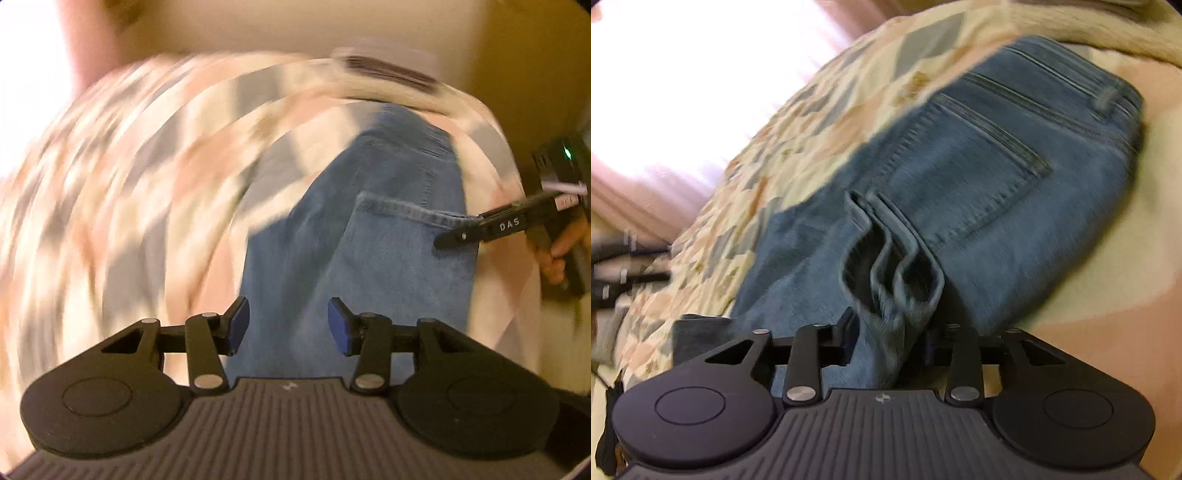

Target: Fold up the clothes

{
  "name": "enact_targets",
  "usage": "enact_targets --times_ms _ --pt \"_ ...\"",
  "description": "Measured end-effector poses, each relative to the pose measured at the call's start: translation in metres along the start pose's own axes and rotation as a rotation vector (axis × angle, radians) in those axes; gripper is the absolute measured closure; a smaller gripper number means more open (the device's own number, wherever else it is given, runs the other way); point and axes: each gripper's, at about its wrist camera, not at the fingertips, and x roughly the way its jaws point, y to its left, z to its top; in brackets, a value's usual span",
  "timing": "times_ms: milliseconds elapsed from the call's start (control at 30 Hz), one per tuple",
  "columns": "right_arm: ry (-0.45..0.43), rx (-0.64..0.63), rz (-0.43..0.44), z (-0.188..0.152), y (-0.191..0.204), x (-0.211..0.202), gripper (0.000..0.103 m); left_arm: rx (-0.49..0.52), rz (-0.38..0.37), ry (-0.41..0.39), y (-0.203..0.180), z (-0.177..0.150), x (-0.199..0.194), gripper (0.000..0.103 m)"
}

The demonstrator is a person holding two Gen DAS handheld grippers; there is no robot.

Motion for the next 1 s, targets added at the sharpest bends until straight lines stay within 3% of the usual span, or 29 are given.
enact_targets --times_ms 133,367,433,500,633,800,867,1000 --pt "0.053 -0.058 0.037 0.017 0.001 0.010 0.055 -0.215 0.056 0.049 -0.013 -0.048 -0.014 0.063" --pt "0.172 -0.163 0.075 0.043 0.004 0.033 0.055 -0.329 0.191 0.075 -0.037 -0.068 0.004 0.067" --pt "0.206 -0.193 0.086 0.050 0.005 0.039 0.083 -0.338 0.223 0.069 -0.041 -0.068 0.003 0.067" --pt "0.240 -0.223 0.096 0.057 0.006 0.046 0.093 -0.345 0.257 0.065 -0.044 -0.068 0.003 0.067" --pt "0.108 -0.359 0.074 0.073 0.027 0.016 0.096 -0.376 0.306 0.061 -0.042 -0.065 -0.003 0.068" --pt "-0.049 -0.381 -0.025 0.132 0.010 -0.020 0.096 -0.373 0.293 0.021 -0.045 -0.045 0.011 0.068" --pt "-0.031 -0.364 -0.098 0.147 -0.010 -0.016 0.095 -0.354 0.283 0.025 -0.049 -0.038 0.030 0.068" --pt "0.037 -0.293 -0.118 0.154 -0.045 -0.002 0.096 -0.313 0.272 0.058 -0.057 -0.028 0.069 0.069"
